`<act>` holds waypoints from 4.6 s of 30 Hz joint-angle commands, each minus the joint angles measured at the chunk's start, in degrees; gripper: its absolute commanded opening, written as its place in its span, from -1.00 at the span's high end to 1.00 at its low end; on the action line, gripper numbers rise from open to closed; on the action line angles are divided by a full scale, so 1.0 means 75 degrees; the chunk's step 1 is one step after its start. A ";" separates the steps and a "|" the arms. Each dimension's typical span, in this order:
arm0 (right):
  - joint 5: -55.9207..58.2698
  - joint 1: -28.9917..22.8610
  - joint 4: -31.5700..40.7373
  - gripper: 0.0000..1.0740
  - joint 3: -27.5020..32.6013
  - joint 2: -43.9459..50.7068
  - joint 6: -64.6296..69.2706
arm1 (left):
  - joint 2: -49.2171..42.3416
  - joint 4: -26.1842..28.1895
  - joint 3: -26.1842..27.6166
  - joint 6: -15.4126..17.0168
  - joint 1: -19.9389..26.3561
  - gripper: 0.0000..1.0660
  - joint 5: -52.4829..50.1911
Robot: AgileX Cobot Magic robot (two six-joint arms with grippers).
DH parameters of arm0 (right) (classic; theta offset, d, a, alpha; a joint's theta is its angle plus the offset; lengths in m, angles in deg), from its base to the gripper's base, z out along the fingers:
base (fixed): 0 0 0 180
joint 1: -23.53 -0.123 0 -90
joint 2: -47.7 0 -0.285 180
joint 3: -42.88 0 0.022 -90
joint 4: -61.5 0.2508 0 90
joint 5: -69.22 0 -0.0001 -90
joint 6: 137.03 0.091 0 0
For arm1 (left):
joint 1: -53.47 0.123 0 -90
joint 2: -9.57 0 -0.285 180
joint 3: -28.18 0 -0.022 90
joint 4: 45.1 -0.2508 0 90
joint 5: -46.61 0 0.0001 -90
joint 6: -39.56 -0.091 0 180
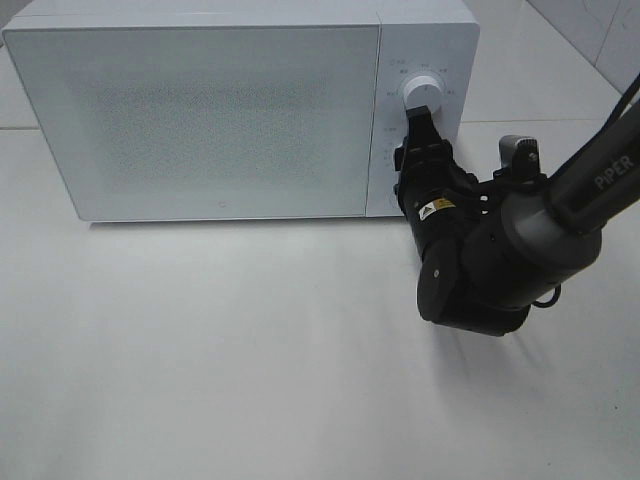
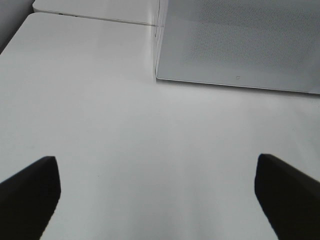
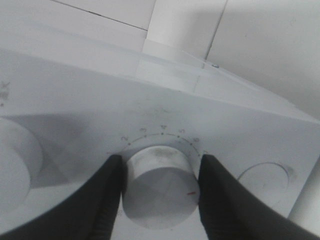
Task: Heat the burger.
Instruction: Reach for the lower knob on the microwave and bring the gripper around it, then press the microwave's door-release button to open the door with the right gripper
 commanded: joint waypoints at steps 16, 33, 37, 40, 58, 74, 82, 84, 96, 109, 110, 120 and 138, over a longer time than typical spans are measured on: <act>-0.0405 -0.0046 -0.1879 1.00 -0.0275 0.0069 0.3644 | -0.0130 0.0038 0.0000 0.0053 0.0015 -0.84 0.0000; -0.0802 -0.0046 -0.1681 0.90 -0.0275 0.0069 0.2422 | -0.0130 0.0038 0.0000 0.0053 0.0015 -0.84 0.0000; -0.0802 -0.0046 -0.1673 0.75 -0.0275 0.0069 0.2200 | -0.0130 0.0038 0.0000 0.0053 0.0015 -0.84 0.0000; -0.0795 -0.0046 -0.1520 0.59 -0.0275 0.0069 0.2147 | -0.0130 0.0038 0.0000 0.0053 0.0015 -0.84 0.0000; -0.0535 -0.0046 -0.1008 0.09 -0.0275 0.0069 0.1940 | -0.0130 0.0038 0.0000 0.0053 0.0015 -0.84 0.0000; 0.0466 -0.0046 -0.0871 -0.36 0.0290 0.0519 0.0718 | -0.0130 0.0038 0.0000 0.0053 0.0015 -0.84 0.0000; 0.2384 -0.0046 -0.1238 -0.36 0.0733 0.1337 -0.1345 | -0.0130 0.0038 0.0000 0.0053 0.0015 -0.84 0.0000; 0.2636 -0.0046 -0.1238 -0.36 0.0749 0.1429 -0.1620 | -0.0130 0.0038 0.0000 0.0053 0.0015 -0.84 0.0000; 0.6219 -0.0046 -0.1513 -0.36 0.0756 0.2857 -0.8006 | -0.0130 0.0038 0.0000 0.0053 0.0015 -0.84 0.0000; 1.0359 -0.0046 -0.4668 -0.36 0.0756 0.5057 -0.8976 | -0.0130 0.0038 0.0000 0.0053 0.0015 -0.84 0.0000; 1.0359 -0.0046 -0.4668 -0.36 0.0756 0.5057 -0.8976 | -0.0130 0.0038 0.0000 0.0053 0.0015 -0.84 0.0000; 1.3285 -0.0046 -0.4660 -0.36 0.0756 0.6570 -0.8946 | -0.0130 0.0038 0.0000 0.0053 0.0015 -0.84 0.0000; 1.5859 0.0817 -0.4599 -0.34 0.0756 0.8862 -0.8869 | -0.0130 0.0038 0.0000 0.0053 0.0015 -0.84 0.0000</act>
